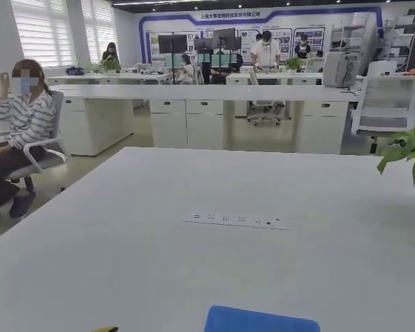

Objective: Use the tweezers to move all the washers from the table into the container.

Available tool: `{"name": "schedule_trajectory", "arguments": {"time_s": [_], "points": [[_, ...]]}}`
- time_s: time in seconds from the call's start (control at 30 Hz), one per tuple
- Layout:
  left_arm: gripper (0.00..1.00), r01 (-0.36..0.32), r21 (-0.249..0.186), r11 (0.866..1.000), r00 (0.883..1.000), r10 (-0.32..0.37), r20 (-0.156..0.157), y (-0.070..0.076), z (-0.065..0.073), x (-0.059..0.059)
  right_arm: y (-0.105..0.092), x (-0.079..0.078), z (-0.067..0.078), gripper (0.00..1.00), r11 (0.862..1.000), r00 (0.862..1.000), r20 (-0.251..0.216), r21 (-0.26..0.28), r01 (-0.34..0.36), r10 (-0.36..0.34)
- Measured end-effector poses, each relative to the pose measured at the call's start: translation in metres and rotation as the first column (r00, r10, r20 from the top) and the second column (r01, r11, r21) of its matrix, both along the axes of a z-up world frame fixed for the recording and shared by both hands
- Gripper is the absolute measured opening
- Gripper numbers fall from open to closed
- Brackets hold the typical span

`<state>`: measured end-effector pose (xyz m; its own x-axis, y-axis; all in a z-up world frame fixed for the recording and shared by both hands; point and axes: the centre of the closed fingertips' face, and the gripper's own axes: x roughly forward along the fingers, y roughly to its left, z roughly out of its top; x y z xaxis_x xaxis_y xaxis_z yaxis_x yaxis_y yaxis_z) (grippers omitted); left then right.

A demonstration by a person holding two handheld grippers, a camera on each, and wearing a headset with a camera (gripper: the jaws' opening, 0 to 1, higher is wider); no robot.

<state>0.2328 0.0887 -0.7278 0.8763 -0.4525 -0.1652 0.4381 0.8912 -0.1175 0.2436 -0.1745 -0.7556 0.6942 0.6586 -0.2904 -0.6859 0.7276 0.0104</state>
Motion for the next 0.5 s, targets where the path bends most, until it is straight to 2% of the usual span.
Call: {"name": "schedule_trajectory", "arguments": {"time_s": [0.07,0.17,0.23,0.33,0.5], "points": [[0.95,-0.009,-0.005,1.000,1.000,0.009,0.002,0.0018,0.0001,0.0001,0.0001,0.0001,0.0004,0.86,1.000,1.000,0.004,0.007,0.001,-0.001],[0.95,-0.035,0.015,0.999,0.999,0.034,0.014,0.0066,-0.0001,0.0021,-0.0003,0.0011,0.0010,0.86,1.000,1.000,0.017,-0.006,0.006,-0.006],[0.96,-0.037,0.020,0.999,0.999,0.036,0.024,0.0068,0.0005,0.0029,-0.0023,0.0026,0.0033,0.89,1.000,0.999,0.039,-0.015,0.019,-0.019],[0.97,-0.038,0.034,0.999,0.999,0.037,0.032,0.0075,0.0001,0.0032,-0.0036,0.0032,0.0041,0.91,0.999,0.998,0.047,-0.017,0.031,-0.030],[0.97,-0.044,0.048,0.998,0.999,0.042,0.028,0.0093,-0.0018,0.0035,-0.0015,0.0025,0.0003,0.91,0.998,0.998,0.056,-0.061,0.019,-0.015]]}}
